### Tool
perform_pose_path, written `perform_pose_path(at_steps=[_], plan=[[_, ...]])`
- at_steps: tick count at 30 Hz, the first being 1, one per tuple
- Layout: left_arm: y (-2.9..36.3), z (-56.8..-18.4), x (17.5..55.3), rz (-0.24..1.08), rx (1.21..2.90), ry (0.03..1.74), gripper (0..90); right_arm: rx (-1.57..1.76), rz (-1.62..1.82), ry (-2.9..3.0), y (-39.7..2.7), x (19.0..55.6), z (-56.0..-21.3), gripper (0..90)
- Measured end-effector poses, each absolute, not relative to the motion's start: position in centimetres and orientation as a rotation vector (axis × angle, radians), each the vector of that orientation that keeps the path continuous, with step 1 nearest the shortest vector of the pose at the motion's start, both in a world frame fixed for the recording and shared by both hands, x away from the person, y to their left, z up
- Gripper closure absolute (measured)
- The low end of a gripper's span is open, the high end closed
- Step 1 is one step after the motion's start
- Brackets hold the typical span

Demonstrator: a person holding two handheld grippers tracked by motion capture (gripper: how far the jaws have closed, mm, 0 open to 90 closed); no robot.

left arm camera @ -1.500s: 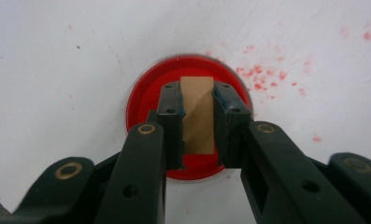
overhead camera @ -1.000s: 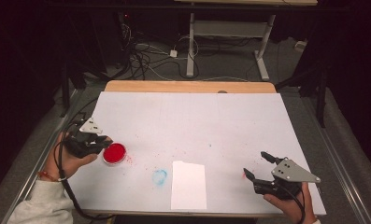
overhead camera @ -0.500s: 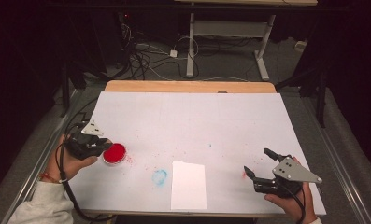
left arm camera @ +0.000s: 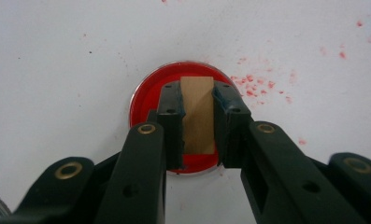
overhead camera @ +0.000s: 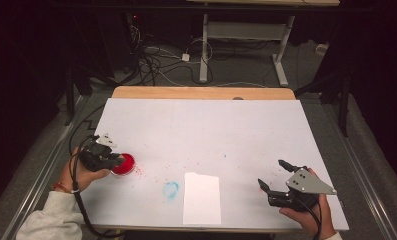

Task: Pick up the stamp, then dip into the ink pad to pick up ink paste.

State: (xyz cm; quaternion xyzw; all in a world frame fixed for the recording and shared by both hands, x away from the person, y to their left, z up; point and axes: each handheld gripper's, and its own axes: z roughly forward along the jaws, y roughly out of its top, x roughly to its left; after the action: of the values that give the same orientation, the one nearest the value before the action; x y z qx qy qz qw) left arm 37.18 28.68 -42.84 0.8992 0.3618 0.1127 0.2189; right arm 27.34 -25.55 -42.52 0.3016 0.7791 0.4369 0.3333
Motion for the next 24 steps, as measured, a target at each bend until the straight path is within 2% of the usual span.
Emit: perform_pose_path(at_steps=[5, 18, 24], plan=[[27.9, -44.5, 38.1, 0.268, 2.533, 1.006, 73.8, 0.785, 1.13, 2.049, -25.4, 27.6, -42.6, 17.7], [28.1, -44.7, 38.4, 0.222, 2.515, 1.053, 74.0, 0.781, 1.126, 2.066, -25.2, 27.5, -42.8, 17.8], [27.5, -44.6, 38.4, 0.247, 2.547, 1.062, 74.0, 0.774, 1.123, 2.068, -25.2, 27.4, -42.8, 17.4]])
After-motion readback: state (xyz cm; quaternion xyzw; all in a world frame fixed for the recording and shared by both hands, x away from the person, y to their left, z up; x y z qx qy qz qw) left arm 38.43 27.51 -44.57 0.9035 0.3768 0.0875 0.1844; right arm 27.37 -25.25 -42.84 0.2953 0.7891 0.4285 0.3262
